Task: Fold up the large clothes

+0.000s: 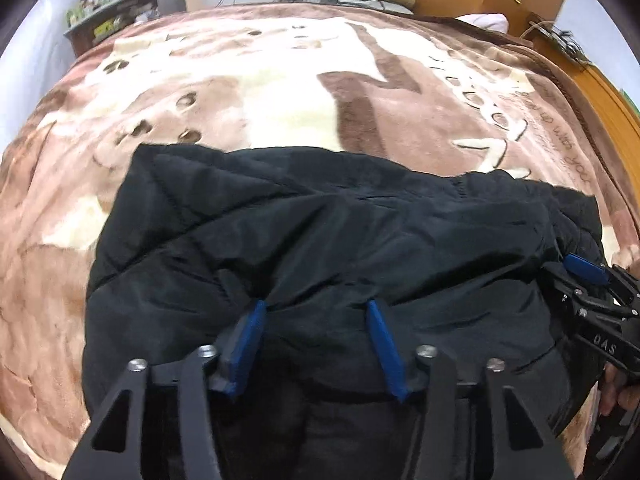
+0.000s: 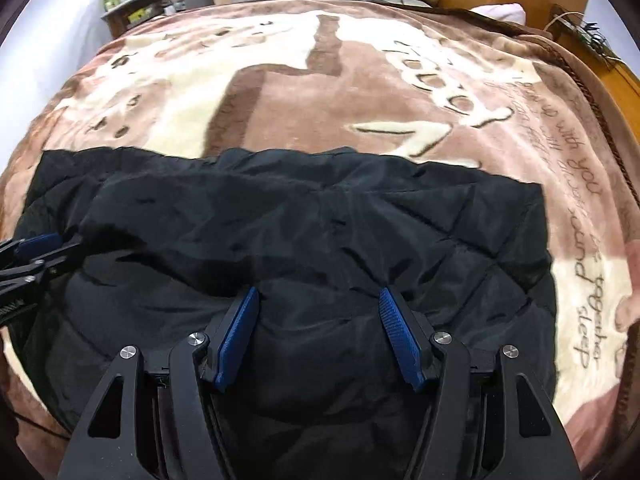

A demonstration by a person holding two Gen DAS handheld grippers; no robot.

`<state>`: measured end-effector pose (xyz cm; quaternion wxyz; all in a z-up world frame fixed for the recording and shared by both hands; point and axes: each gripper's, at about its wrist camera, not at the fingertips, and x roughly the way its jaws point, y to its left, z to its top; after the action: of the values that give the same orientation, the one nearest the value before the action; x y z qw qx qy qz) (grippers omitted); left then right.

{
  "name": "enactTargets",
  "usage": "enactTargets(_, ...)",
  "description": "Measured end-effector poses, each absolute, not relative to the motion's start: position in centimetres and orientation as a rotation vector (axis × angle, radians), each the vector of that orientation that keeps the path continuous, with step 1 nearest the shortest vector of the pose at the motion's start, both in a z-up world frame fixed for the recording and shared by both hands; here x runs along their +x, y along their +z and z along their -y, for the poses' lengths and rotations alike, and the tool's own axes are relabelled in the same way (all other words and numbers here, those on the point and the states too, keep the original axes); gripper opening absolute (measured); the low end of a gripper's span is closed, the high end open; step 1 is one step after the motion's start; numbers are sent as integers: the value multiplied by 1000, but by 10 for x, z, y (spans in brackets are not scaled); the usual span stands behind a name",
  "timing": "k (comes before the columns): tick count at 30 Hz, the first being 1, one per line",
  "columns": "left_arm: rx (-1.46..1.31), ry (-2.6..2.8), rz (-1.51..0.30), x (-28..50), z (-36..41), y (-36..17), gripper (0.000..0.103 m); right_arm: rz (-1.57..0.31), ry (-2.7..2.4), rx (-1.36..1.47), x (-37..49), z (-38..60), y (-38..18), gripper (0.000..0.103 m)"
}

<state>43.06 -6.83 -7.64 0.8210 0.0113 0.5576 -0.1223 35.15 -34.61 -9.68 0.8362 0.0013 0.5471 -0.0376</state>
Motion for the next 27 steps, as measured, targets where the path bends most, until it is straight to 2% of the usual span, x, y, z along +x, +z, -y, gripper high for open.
enactTargets(3, -18, -281, -1200, 433, 53, -76, 34, -1162, -96, -30, 346, 355, -98, 63)
enactTargets(8, -28, -290, -1188, 433, 54, -85, 34, -1194, -81, 43, 348, 373, -111, 63)
enactTargets(16, 27, -238, -1162, 436, 68, -99, 34, -1214, -128, -17, 357, 360, -130, 63)
enactTargets(27, 5, -195, -1212, 448, 72, -112, 34, -1309, -150, 6, 372, 360, -148, 63)
